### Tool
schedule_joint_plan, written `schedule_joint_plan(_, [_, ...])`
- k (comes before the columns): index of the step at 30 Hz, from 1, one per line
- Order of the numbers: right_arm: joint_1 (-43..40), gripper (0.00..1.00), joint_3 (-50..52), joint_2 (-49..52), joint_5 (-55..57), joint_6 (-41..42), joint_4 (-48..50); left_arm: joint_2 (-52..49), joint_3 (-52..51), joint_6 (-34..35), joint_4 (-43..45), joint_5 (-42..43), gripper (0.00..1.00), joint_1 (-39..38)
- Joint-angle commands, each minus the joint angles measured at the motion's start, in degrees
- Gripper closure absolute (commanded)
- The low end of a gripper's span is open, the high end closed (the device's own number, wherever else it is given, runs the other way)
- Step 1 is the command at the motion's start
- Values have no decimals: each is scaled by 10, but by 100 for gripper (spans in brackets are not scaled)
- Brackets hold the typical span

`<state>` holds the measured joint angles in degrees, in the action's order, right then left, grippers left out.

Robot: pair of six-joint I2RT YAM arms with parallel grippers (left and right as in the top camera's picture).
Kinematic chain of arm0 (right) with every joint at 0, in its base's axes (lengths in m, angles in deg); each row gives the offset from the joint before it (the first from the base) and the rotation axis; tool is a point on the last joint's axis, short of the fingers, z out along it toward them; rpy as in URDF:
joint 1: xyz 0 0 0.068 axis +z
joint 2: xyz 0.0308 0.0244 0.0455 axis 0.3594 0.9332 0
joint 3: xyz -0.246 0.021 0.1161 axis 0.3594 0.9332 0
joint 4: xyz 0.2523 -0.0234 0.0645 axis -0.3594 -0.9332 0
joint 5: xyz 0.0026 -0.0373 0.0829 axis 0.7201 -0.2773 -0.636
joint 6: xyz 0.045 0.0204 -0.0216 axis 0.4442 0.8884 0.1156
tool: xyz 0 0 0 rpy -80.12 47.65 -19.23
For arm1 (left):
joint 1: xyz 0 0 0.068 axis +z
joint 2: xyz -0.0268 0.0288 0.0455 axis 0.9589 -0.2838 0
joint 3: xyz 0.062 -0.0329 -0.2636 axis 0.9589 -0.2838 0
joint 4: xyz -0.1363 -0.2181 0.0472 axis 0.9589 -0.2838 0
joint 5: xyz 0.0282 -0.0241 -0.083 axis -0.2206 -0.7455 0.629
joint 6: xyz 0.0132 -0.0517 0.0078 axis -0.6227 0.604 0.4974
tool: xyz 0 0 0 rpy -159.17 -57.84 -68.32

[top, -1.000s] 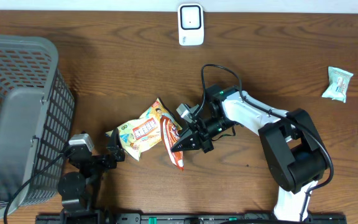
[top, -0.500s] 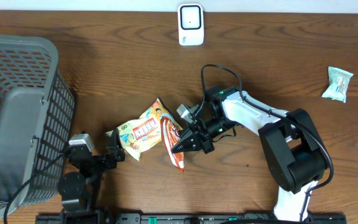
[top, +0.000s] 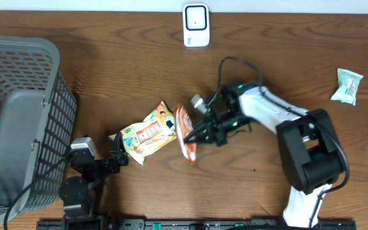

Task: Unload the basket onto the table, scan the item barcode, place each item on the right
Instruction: 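Carry the candy bar up to the white scanner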

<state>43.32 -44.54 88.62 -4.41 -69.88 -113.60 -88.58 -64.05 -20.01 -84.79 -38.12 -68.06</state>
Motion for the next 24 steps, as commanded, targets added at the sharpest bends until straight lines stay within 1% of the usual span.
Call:
schedule_joint_plan(1, [-40,99,-57,3,49,105,17,2,-13,5,-6,3,2,-2])
schedule_joint_plan(3, [-49,99,-86,3,117,193,56,2,-13,5,-6,3,2,-2])
schedule_joint_plan(4, [-51,99,-102,3,179,275,94,2,-13,5,-6,3,2,-2])
schedule_joint_plan(5, [-50,99,-114,3,248,356,131,2,-13,5,-6,3,2,-2])
schedule_joint_plan(6, [-49,99,-129,3,343,449,170,2,-13,5,-6,3,2,-2])
schedule_joint_plan(7, [-46,99,-138,3,400,492,190,2,-13,5,-6,3,2,-2])
schedule_joint_plan(8, [-41,99,-152,3,491,542,218,2,-13,5,-6,3,2,-2])
schedule_joint_plan(9, [-38,99,-163,4,541,561,229,2,-13,5,-6,3,2,-2])
schedule_joint_plan(12, [-32,99,-184,5,617,609,252,2,-13,5,-6,3,2,-2])
schedule_joint_plan(18, [-35,99,-230,37,633,670,322,2,-13,5,-6,3,2,-2])
schedule_joint_plan(21, [-35,99,-307,102,635,694,328,2,-13,5,-6,3,2,-2])
schedule_joint_plan(24, [-36,99,-397,164,645,711,312,2,-13,5,-6,3,2,-2])
